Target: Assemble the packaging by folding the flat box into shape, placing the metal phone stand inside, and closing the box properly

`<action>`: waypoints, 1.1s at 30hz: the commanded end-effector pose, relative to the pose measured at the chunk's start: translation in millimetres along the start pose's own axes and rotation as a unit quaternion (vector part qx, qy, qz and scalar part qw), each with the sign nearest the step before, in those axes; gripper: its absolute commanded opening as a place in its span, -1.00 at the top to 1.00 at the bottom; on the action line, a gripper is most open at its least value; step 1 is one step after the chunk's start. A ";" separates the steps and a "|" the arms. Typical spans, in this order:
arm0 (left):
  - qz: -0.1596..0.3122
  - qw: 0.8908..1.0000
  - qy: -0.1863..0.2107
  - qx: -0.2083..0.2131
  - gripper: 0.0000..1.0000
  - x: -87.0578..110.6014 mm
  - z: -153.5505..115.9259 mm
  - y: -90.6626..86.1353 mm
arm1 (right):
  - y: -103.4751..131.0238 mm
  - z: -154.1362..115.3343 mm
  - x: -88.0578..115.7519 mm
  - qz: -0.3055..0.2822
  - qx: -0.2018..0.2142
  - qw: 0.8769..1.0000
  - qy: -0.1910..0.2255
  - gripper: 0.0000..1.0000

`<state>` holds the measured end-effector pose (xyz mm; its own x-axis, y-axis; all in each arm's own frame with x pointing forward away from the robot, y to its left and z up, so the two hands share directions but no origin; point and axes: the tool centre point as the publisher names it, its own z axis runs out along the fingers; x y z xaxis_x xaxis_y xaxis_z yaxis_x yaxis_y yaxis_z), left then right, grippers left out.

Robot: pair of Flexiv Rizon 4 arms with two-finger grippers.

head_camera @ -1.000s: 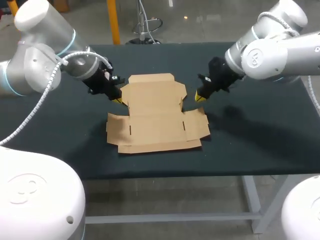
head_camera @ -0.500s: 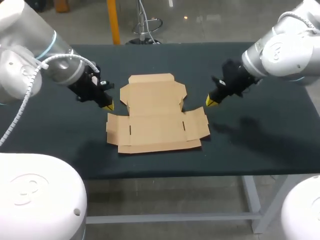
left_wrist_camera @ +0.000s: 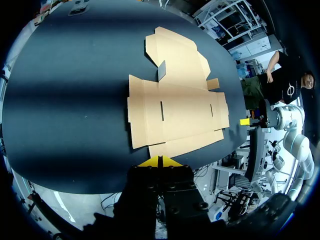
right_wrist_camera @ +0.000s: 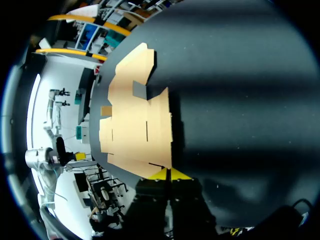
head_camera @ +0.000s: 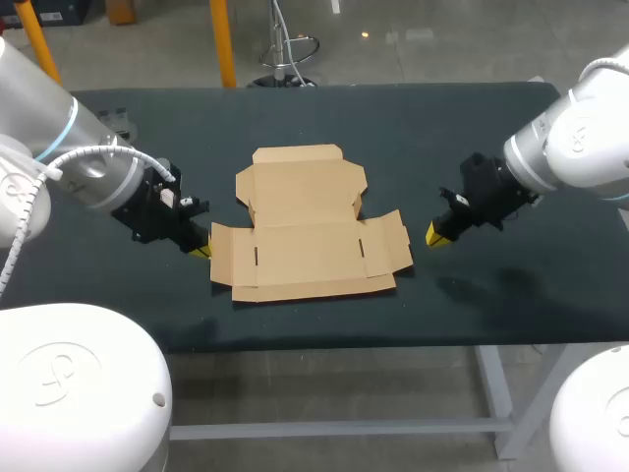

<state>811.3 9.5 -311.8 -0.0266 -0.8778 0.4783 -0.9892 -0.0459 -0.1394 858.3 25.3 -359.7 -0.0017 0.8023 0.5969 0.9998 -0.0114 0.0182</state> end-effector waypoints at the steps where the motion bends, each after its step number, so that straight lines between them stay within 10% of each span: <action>1: -0.008 1.000 0.000 0.024 1.00 -0.3 -0.6 32.9 | -26.8 -7.4 -5.0 -0.003 -0.023 1.000 0.006 1.00; 33: -0.033 0.997 0.047 -0.042 1.00 -8.3 58.8 56.7 | -49.0 53.6 -9.6 -0.006 0.017 0.999 0.048 1.00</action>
<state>756.5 -7.3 -368.2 0.0299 -0.8227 0.5676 -0.9971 -0.0642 -0.0405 806.0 51.0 -404.8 -0.0123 0.7524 0.6586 0.9999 0.0098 0.0075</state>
